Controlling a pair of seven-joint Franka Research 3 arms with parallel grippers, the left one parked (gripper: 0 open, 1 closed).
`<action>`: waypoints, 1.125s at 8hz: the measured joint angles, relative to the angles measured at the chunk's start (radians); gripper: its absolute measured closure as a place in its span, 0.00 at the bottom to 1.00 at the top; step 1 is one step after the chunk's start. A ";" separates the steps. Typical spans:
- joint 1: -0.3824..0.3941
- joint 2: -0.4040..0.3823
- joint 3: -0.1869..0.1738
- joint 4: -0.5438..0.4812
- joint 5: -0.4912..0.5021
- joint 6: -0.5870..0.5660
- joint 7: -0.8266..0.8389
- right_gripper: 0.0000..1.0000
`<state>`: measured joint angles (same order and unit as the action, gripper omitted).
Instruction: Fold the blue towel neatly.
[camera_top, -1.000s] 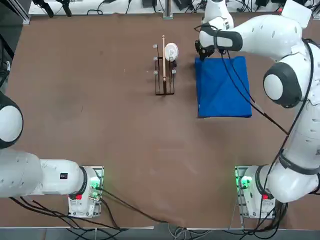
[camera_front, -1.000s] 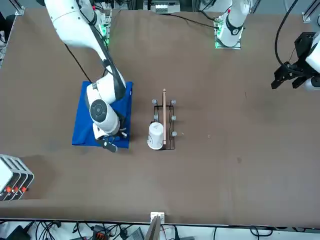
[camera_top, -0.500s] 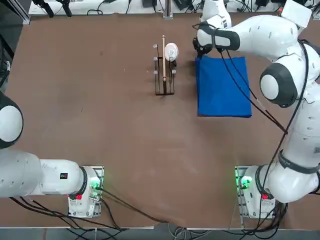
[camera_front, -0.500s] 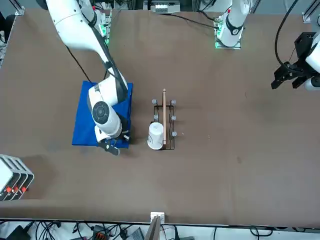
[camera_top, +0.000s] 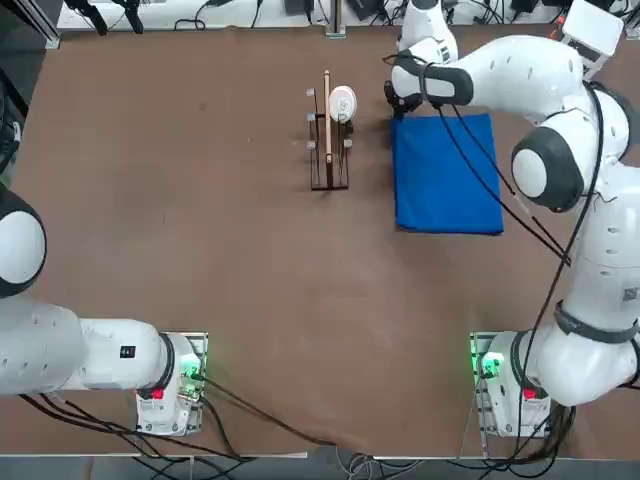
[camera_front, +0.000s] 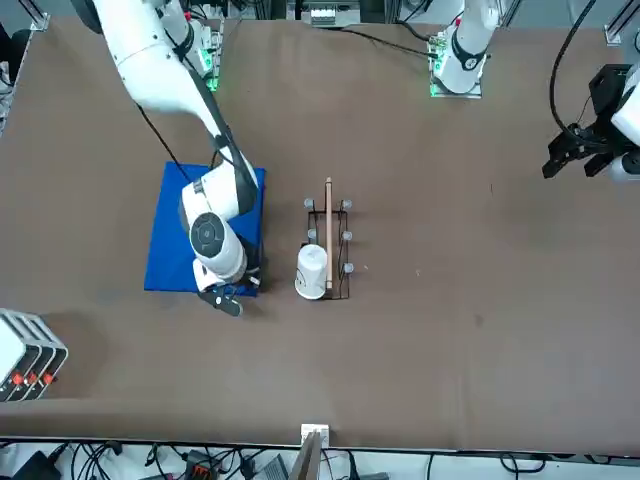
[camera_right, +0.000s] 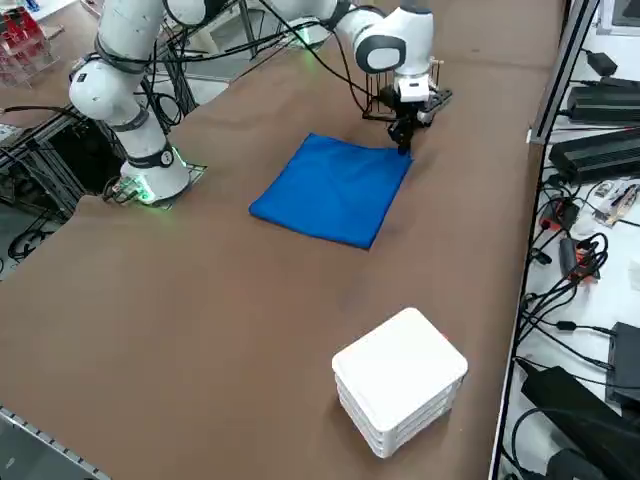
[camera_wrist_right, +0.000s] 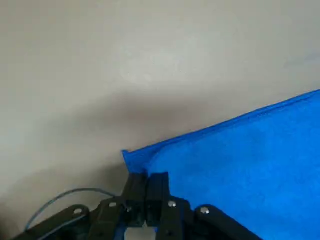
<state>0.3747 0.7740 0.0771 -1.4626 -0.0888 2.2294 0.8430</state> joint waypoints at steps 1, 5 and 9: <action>0.008 0.003 0.000 0.007 0.000 0.003 0.000 0.98; 0.036 0.018 0.000 0.017 -0.001 0.050 0.000 0.98; 0.036 0.031 -0.008 0.018 -0.016 0.063 0.000 0.97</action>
<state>0.4106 0.8054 0.0687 -1.4448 -0.1046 2.2920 0.8428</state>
